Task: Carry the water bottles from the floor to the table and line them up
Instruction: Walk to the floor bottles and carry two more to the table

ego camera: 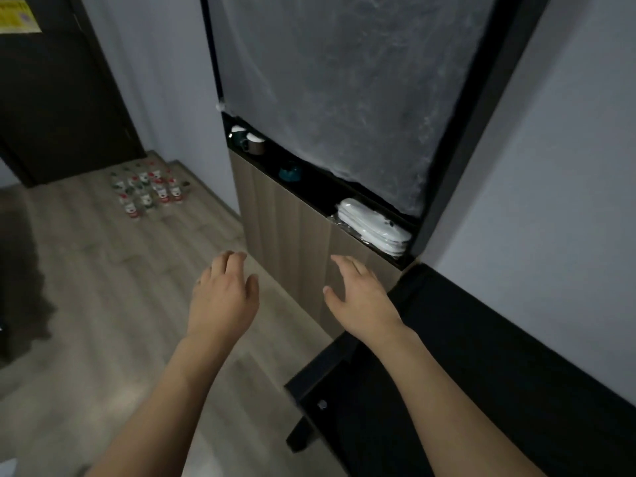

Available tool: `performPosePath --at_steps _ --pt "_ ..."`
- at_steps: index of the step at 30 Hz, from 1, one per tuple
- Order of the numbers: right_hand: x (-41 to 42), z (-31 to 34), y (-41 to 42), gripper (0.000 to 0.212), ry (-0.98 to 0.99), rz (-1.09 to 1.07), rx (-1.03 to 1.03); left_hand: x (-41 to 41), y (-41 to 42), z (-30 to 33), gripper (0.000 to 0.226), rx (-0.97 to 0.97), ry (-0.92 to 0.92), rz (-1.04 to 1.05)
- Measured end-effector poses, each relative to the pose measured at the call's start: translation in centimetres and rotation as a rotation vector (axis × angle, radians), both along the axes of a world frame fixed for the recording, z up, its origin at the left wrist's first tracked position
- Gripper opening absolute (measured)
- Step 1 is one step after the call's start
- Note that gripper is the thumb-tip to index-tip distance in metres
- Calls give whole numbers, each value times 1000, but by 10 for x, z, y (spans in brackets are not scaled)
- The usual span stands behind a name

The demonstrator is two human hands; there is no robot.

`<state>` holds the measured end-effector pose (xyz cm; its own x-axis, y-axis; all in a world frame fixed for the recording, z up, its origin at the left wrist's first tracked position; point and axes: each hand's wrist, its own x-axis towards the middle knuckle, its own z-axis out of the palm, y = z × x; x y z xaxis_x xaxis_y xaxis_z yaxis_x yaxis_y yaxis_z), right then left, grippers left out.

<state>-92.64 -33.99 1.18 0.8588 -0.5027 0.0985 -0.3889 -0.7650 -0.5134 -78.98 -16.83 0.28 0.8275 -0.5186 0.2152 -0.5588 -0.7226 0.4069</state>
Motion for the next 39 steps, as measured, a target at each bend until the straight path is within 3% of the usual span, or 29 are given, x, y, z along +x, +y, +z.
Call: performPosePath --at_steps 13,31,39 --pt "184 -13 8 58 43 -21 -45 183 10 -6 44 -35 42 57" --pt "521 -14 -10 55 42 65 -68 492 2 3 45 33 15 154" --pt "700 -17 12 55 26 76 -63 673 25 -4 45 50 9 140"
